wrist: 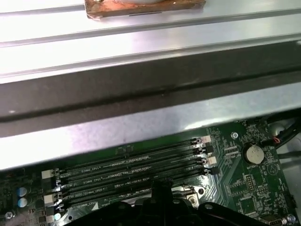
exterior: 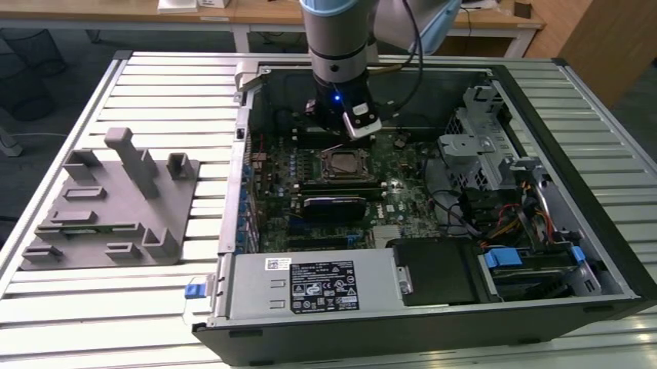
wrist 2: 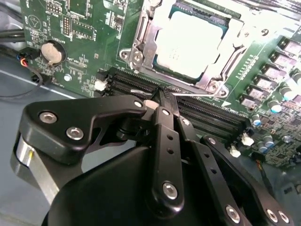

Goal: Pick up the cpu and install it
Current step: 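Install the first cpu locking lever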

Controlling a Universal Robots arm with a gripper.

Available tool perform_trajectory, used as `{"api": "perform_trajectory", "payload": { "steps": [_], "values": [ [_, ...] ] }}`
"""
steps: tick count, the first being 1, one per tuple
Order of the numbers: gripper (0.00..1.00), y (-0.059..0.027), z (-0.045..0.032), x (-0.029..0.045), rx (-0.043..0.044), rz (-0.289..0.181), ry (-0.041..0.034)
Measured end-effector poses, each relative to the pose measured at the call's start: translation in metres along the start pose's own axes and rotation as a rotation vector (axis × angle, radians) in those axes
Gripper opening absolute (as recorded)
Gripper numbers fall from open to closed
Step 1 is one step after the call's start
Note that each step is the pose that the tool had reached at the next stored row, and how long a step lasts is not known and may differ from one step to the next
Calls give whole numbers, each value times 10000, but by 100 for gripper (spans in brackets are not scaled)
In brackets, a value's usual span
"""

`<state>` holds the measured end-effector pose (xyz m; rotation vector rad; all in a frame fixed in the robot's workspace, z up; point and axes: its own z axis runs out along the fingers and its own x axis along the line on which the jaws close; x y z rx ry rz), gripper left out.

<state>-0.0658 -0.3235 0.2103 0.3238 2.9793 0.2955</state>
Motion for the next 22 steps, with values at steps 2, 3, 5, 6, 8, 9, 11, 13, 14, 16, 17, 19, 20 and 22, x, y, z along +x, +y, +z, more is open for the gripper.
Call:
{"api": "perform_trajectory", "payload": {
  "steps": [2,3,5,6,8,9,11,13,14,16,17,19,20,22],
  "values": [
    [11,5,14,3,132,-21,-36],
    [11,5,14,3,147,-25,-40],
    [11,5,14,3,154,-27,-41],
    [11,5,14,3,156,-27,-42],
    [11,6,15,3,183,-12,-70],
    [11,6,15,3,212,20,-143],
    [11,5,16,4,227,111,-246],
    [11,5,21,4,227,205,-318],
    [11,7,25,5,227,253,-347],
    [11,16,31,12,230,315,-394],
    [11,25,36,19,229,336,-404],
    [11,44,46,32,232,357,-411],
    [11,52,52,36,233,369,-414],
    [11,57,63,39,235,411,-426]
  ]
}}
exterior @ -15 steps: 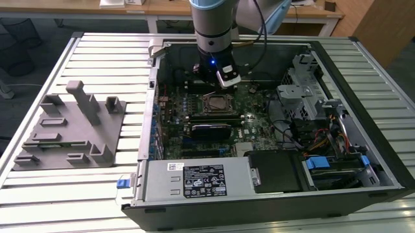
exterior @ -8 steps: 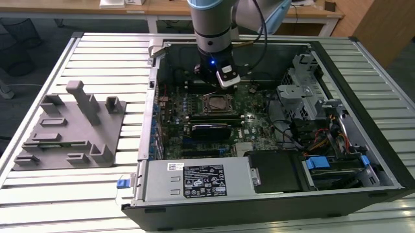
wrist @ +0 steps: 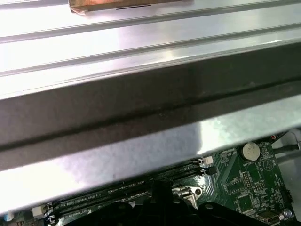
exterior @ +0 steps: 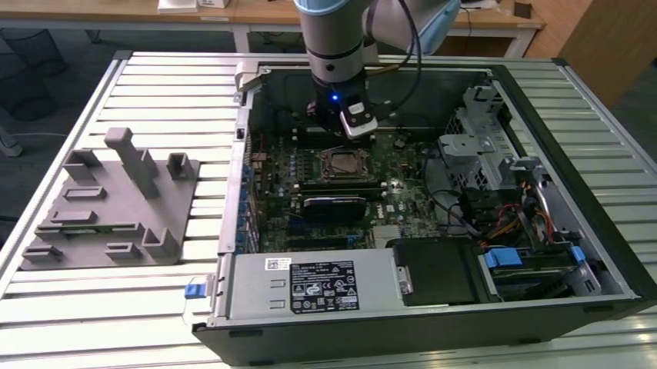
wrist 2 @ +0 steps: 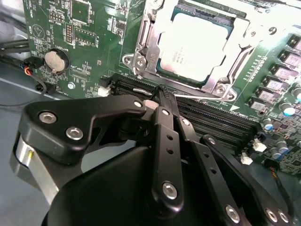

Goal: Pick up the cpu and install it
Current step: 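Install the first cpu locking lever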

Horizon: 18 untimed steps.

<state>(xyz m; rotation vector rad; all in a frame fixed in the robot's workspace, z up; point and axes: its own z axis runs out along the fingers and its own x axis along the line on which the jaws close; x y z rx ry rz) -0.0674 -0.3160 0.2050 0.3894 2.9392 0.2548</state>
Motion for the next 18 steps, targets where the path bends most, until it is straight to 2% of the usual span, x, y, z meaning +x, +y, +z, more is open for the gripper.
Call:
{"api": "perform_trajectory", "payload": {
  "steps": [8,18],
  "values": [
    [11,-4,31,14,29,282,-111],
    [11,17,62,68,66,559,-182]
  ]
}}
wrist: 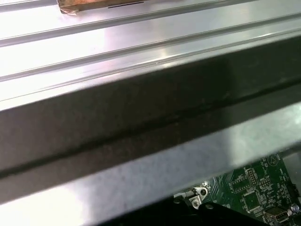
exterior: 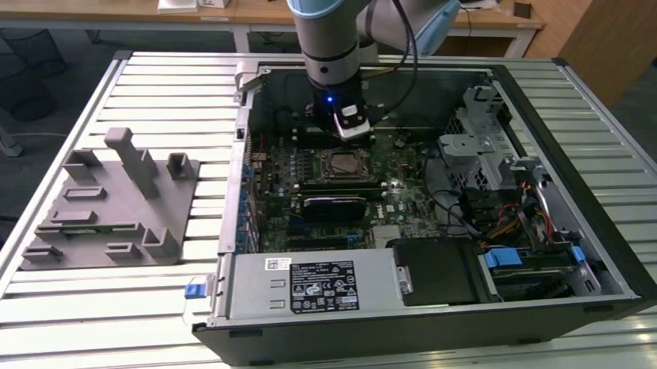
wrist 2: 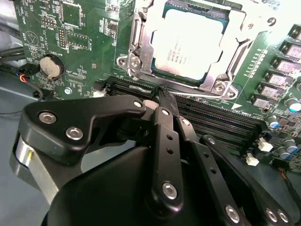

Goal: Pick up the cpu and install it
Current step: 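Install the first cpu locking lever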

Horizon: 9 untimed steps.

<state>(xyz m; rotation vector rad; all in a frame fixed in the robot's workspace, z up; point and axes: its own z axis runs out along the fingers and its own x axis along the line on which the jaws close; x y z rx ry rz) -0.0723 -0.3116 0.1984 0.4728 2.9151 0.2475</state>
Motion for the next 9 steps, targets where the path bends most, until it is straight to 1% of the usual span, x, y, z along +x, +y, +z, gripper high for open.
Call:
{"api": "perform_trajectory", "payload": {
  "steps": [9],
  "values": [
    [11,4,22,-4,15,127,-37]
  ]
}}
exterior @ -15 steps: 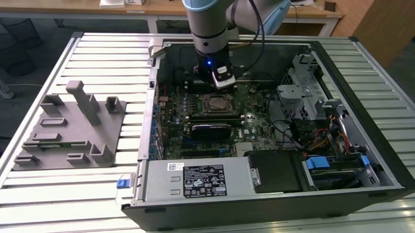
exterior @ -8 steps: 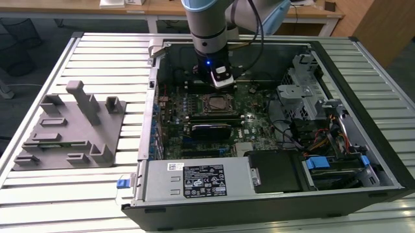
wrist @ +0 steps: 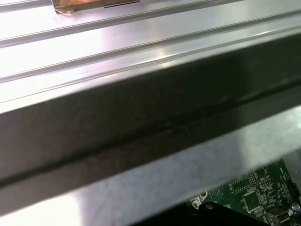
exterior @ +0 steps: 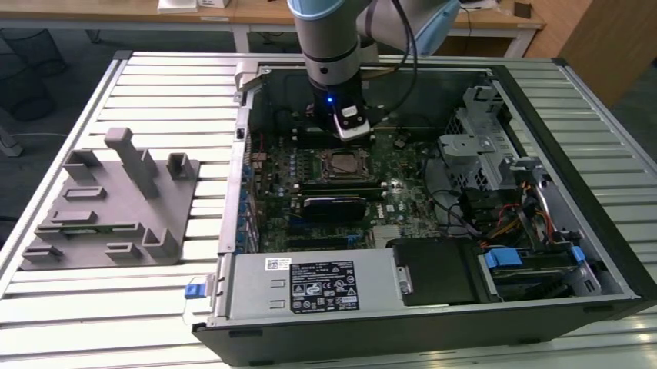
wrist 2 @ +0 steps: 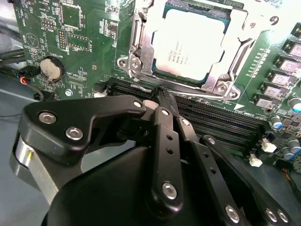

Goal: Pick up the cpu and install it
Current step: 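Install the first cpu locking lever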

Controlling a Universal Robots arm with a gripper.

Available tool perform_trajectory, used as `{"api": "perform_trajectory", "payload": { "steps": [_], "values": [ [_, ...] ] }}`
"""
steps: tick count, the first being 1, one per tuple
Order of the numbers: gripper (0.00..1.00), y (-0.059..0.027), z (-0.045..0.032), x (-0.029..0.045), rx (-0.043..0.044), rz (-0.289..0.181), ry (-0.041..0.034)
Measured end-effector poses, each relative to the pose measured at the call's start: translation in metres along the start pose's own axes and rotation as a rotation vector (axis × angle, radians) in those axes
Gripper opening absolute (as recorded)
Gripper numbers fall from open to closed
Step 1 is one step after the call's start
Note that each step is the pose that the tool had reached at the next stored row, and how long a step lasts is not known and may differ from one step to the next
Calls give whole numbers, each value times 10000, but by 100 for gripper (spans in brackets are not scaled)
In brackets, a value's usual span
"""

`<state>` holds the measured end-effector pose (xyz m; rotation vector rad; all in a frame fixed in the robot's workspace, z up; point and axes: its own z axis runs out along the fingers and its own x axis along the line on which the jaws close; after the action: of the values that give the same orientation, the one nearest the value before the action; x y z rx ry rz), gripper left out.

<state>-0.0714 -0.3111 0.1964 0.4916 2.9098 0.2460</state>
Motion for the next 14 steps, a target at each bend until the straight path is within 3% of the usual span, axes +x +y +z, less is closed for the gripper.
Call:
{"api": "perform_trajectory", "payload": {
  "steps": [14],
  "values": [
    [11,-5,33,0,35,255,-77]
  ]
}}
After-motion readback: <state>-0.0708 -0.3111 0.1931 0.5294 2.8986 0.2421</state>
